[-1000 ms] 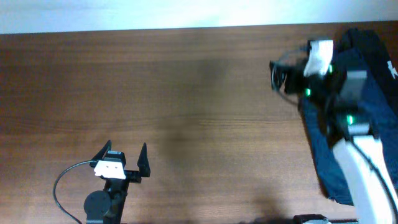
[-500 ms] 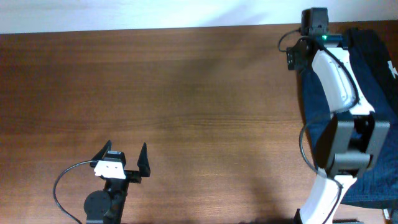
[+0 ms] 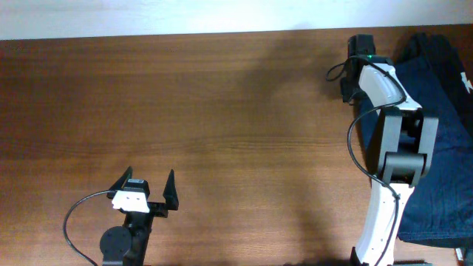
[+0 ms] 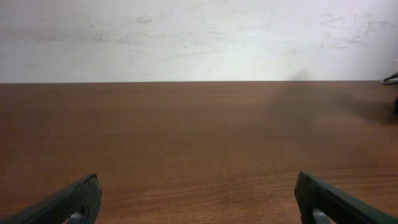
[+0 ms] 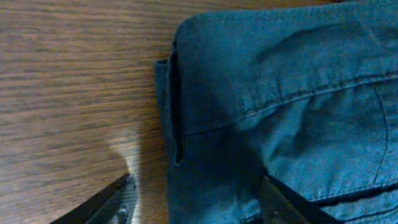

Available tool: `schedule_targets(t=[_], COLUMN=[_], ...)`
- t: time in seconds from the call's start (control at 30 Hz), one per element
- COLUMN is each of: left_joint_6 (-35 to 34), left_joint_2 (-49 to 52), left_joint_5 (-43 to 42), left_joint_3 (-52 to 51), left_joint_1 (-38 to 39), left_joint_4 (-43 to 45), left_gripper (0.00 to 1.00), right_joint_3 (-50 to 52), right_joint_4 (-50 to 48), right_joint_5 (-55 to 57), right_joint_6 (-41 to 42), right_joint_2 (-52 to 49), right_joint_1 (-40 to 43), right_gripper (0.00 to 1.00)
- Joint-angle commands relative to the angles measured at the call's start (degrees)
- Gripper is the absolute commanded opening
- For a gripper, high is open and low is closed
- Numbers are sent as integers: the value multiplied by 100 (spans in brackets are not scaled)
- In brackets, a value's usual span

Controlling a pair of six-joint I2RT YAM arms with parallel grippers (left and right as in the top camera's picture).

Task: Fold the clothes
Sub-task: 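Reach the right gripper to the navy shorts on the pile and grasp, then drag the navy shorts left with the right gripper, laying them flat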

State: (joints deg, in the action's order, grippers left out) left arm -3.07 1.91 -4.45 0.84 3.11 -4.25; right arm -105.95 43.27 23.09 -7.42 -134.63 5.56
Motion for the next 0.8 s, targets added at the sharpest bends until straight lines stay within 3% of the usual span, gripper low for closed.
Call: schedule_targets(t=[0.0, 0.03, 0.07, 0.1, 0.13, 0.3, 0.57, 0.67, 0.77], left_joint_6=[-37, -37, -37, -37, -37, -37, -37, -37, -37], left_joint_2=[-37, -37, -37, -37, -37, -37, -37, -37, -37], left_joint_5=[-20, -20, -20, -20, -20, -20, -20, -20, -20], left_joint_3=[-33, -33, -33, -33, -33, -33, -33, -33, -33], left_joint_1=[26, 26, 26, 26, 26, 26, 26, 26, 26], left_joint_4=[-9, -9, -9, -9, -9, -9, -9, -9, -9], left_gripper=[99, 99, 99, 99, 99, 99, 99, 99, 99], right_joint_3=[-72, -72, -72, -72, -72, -101, -101, -101, -98], right_joint_4=[44, 44, 44, 46, 83, 345, 304, 297, 262], right_joint_5=[118, 118, 120, 120, 116, 402, 240, 170, -636], right_joint_6=[35, 37, 37, 37, 90, 699, 1097, 1093, 1093], right_joint_2=[-146, -146, -146, -146, -146, 31, 1554, 1934, 1989], right_joint_1=[59, 57, 57, 57, 57, 57, -306, -911, -1794], right_gripper=[39, 39, 32, 22, 4, 4, 4, 4, 4])
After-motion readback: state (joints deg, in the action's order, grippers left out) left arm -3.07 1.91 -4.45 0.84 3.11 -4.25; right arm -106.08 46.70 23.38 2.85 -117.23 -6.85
